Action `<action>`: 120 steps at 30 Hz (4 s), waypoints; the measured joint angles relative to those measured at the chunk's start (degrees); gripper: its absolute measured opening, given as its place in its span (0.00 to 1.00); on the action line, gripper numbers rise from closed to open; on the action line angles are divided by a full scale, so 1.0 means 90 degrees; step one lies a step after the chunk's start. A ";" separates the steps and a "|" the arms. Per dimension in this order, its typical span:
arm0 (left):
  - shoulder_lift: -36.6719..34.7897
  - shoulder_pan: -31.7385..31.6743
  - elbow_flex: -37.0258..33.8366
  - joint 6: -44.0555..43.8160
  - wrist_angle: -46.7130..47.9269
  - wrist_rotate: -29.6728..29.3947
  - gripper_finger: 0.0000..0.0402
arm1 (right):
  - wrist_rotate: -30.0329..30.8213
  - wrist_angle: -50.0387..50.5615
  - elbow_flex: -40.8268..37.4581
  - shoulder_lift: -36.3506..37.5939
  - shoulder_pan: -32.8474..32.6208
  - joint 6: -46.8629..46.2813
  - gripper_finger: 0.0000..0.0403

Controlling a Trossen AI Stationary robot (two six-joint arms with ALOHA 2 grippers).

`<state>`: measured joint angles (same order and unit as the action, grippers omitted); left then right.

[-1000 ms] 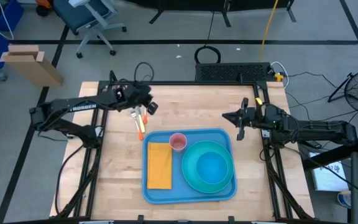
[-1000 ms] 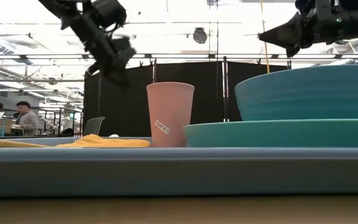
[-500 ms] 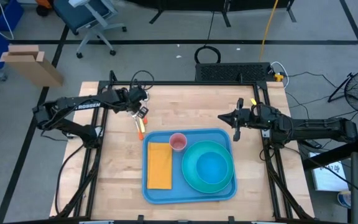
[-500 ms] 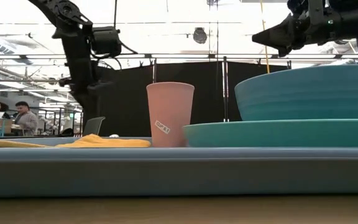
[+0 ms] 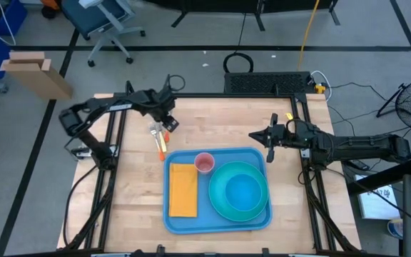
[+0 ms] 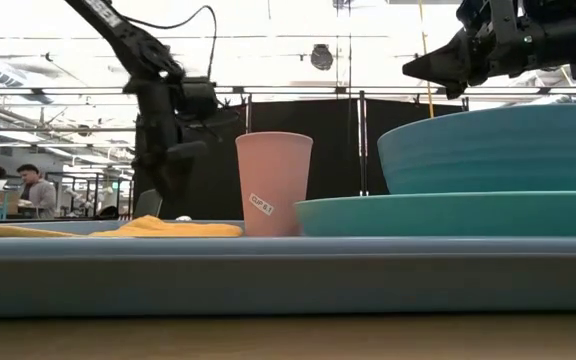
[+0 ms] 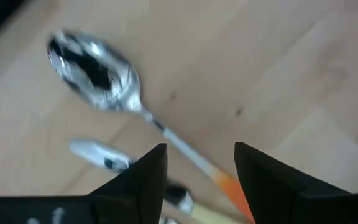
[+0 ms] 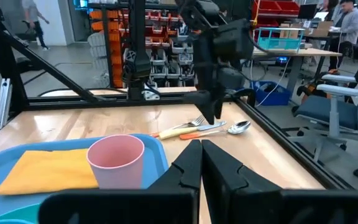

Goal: Set up tray
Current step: Put the orange spoon on the yellow napkin

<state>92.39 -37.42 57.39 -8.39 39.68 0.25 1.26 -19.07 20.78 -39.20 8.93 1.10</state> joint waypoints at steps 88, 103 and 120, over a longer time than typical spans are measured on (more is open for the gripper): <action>-0.0790 0.2199 0.1476 0.0452 -0.3158 -0.3397 0.02 | 0.1473 -0.2470 0.2534 -0.3134 -0.0033 0.0409 0.49; -0.0632 0.2737 0.1468 0.1222 -0.3443 -0.4615 0.02 | 0.3072 -0.2361 0.4646 -0.5309 0.0221 0.2496 0.50; -0.0615 0.2834 0.1473 0.1752 -0.3649 -0.4568 0.02 | 0.2233 -0.1697 0.4653 -0.4668 0.0470 0.1458 0.49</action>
<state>86.85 -11.92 70.65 7.38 6.84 -40.86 21.36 -34.34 62.65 -81.21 13.16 14.22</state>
